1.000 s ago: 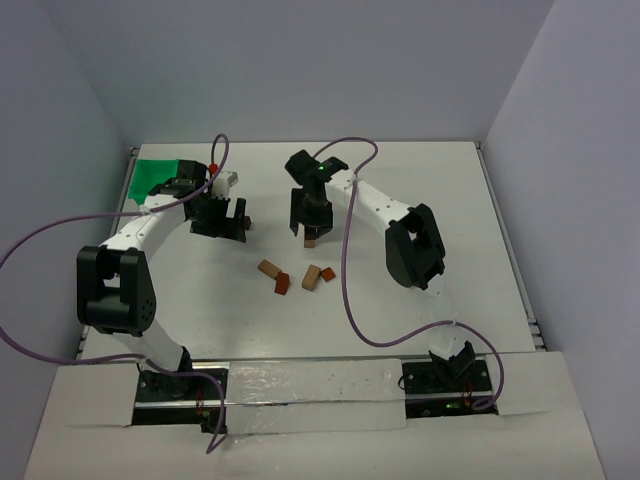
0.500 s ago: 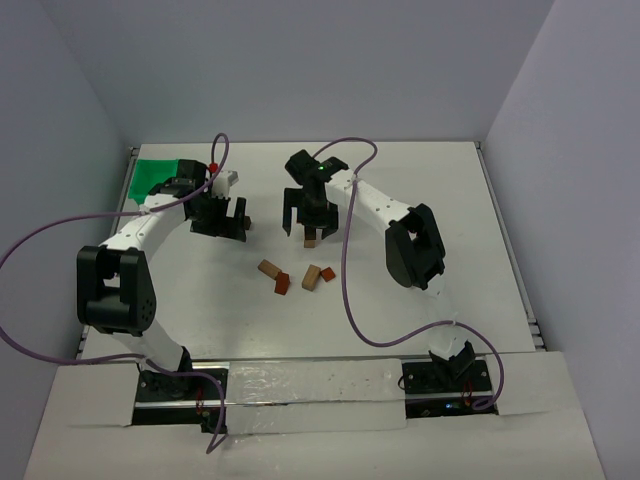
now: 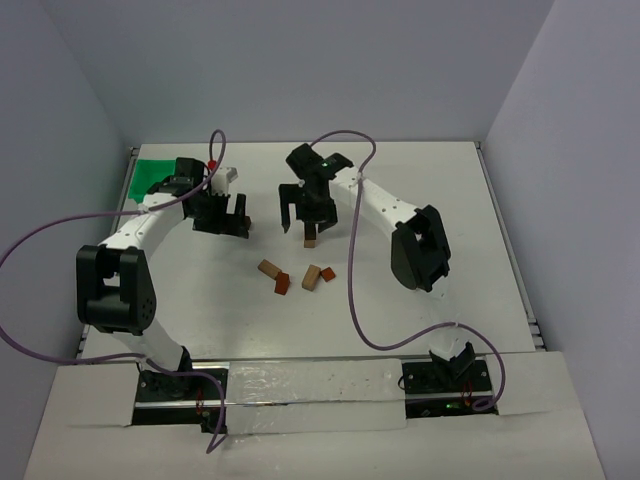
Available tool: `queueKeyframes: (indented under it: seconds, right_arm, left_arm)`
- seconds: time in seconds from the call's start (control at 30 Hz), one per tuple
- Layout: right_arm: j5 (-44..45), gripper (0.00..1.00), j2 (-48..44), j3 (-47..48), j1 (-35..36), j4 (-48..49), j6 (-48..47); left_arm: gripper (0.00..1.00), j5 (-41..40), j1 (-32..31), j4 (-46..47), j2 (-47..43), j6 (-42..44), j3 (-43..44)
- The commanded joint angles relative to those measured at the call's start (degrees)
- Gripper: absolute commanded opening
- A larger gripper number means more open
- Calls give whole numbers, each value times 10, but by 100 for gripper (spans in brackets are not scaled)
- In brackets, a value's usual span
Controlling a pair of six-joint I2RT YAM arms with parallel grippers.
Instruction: Build the wood block tower
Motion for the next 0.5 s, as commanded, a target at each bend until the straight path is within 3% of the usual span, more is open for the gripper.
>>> queueKeyframes:
  seconds: [0.0, 0.23, 0.47]
  right_arm:
    - [-29, 100, -98, -22, -2, 71, -76]
    - [-43, 100, -188, -98, -36, 141, -107]
    - [-44, 100, -144, -109, -119, 137, -102]
  left_arm:
    - [99, 48, 6, 32, -7, -21, 33]
    - [99, 37, -6, 59, 13, -69, 58]
    - [96, -33, -68, 93, 71, -102, 94]
